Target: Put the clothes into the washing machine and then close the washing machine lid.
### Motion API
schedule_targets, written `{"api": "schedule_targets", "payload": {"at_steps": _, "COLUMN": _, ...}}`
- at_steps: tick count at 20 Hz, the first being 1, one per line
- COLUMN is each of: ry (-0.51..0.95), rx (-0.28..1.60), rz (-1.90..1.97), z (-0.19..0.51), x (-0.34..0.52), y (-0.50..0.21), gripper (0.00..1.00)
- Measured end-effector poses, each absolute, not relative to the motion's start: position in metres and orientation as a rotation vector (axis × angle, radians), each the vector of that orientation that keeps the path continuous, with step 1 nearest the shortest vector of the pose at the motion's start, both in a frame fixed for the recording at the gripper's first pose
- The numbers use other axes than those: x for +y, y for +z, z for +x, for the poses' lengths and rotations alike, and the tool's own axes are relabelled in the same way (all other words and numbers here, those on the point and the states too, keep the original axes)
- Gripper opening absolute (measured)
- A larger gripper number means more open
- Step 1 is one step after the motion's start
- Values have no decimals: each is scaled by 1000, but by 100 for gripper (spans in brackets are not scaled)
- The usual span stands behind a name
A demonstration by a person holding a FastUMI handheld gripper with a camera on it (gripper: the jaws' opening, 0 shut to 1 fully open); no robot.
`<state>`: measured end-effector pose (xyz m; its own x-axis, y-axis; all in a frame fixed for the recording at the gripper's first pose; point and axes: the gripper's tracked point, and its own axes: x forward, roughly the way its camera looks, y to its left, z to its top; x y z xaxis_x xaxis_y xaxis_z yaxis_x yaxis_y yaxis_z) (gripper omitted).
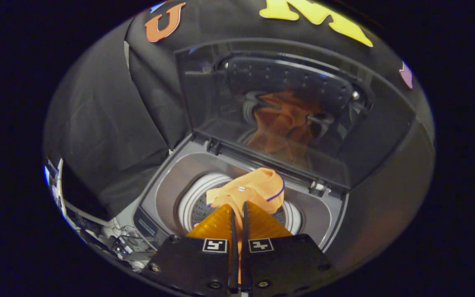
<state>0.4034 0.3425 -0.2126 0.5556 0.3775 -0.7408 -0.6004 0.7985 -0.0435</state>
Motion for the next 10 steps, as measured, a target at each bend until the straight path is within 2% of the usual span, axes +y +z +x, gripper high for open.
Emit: {"api": "schedule_targets", "payload": {"at_steps": 10, "ry": 586, "rx": 841, "rz": -325, "z": 399, "x": 345, "y": -240, "gripper": 6}}
